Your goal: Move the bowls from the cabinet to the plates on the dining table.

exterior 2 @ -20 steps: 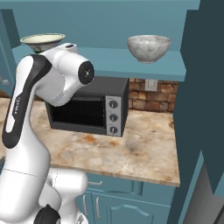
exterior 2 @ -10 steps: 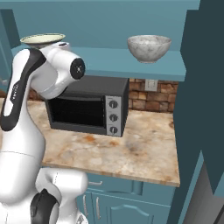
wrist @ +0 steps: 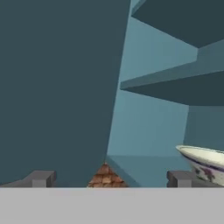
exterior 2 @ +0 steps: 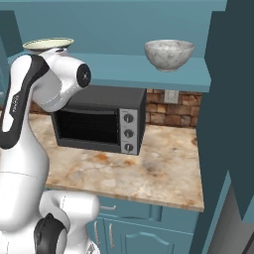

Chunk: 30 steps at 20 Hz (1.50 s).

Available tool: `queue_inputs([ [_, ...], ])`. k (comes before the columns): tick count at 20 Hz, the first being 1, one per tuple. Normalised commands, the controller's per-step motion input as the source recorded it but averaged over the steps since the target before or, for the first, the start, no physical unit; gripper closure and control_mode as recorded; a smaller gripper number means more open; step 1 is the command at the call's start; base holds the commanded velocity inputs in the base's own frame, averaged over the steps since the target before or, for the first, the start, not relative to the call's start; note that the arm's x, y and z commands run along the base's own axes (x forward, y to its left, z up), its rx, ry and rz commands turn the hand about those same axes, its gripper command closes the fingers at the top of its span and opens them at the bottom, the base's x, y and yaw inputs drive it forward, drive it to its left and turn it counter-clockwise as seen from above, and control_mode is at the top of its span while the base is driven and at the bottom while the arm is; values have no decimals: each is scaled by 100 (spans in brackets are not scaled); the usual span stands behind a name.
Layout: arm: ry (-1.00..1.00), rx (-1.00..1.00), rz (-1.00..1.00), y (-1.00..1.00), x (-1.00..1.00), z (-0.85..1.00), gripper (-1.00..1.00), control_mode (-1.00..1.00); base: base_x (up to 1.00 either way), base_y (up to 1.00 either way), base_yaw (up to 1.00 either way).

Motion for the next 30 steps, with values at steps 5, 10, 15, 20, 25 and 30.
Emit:
queue_inputs([
  [5, 0, -4, 23, 32, -49, 0, -100, -100, 0, 0, 0],
  [10, -1, -5, 21, 38, -51, 0, -100, -100, 0, 0, 0],
  [15, -6, -7, 14, 46, -53, 0, -100, -100, 0, 0, 0],
  [20, -11, -8, 9, 61, -48, 0, -100, -100, 0, 0, 0],
  [25, -10, -7, 8, 69, -42, -2, -100, -100, 0, 0, 0],
  [30, -7, -5, 7, 70, -24, -16, -100, -100, 0, 0, 0],
])
